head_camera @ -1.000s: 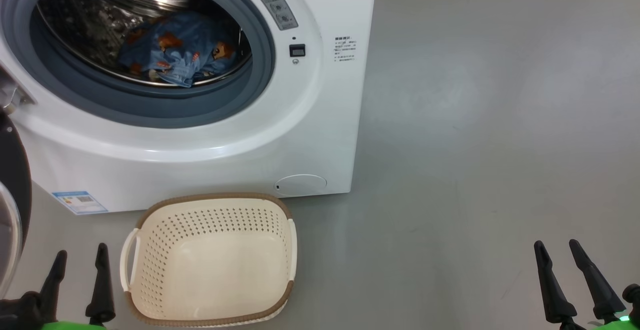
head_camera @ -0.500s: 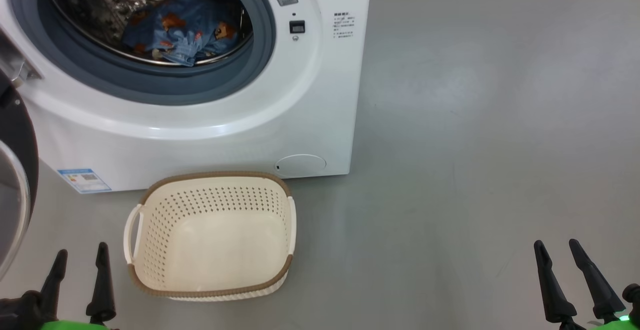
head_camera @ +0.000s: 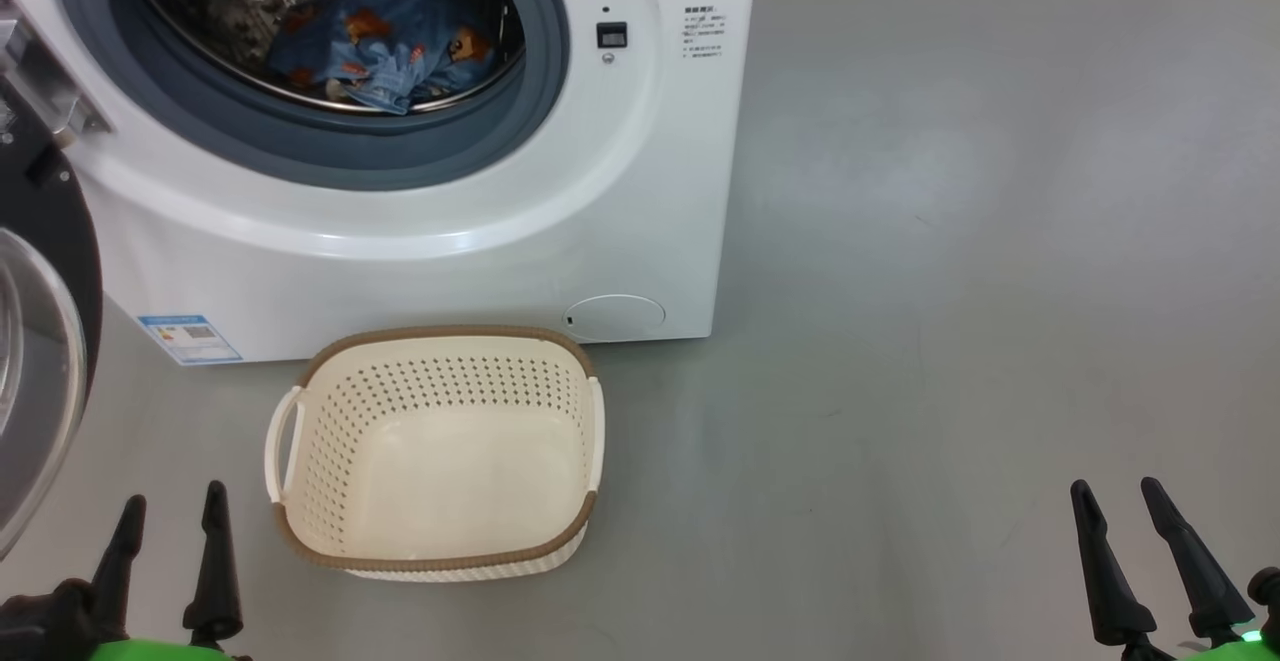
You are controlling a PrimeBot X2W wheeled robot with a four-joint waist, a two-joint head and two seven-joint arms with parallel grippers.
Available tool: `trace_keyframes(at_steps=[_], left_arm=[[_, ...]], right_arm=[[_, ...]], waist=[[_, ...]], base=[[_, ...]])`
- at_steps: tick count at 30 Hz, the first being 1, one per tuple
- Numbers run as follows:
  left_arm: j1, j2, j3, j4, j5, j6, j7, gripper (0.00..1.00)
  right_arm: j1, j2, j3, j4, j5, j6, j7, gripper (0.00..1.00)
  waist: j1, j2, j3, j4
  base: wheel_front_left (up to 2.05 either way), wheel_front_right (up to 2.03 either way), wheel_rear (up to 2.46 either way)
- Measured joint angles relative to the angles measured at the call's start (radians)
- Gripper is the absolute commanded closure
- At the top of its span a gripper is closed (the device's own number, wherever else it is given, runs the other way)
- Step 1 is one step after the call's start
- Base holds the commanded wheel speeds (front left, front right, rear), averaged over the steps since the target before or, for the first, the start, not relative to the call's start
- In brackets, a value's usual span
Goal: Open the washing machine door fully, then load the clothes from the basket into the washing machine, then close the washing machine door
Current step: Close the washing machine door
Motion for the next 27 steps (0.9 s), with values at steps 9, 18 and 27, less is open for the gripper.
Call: trace_keyframes(at_steps=[9, 18, 27], left_arm=[[0.0, -0.025, 0.001, -0.002, -0.007, 0.0, 0.0, 0.0], [0.005, -0.06, 0.021, -0.006, -0.007, 0.0, 0.0, 0.0], [0.025, -0.098, 0.041, -0.012, -0.007, 0.0, 0.0, 0.0]], right_arm=[[0.0, -0.019, 0.013, 0.0, 0.0, 0.0, 0.0, 0.0], [-0.009, -0.049, 0.064, 0.014, 0.0, 0.0, 0.0, 0.0], [-0.044, -0.078, 0.11, 0.027, 0.005, 0.0, 0.0, 0.0]], waist=[[0.0, 0.0, -0.004, 0.057], [0.0, 0.0, -0.009, 0.159], [0.0, 0.0, -0.013, 0.29]], base=[[0.0, 0.0, 0.0], [0.0, 0.0, 0.0], [0.0, 0.0, 0.0]])
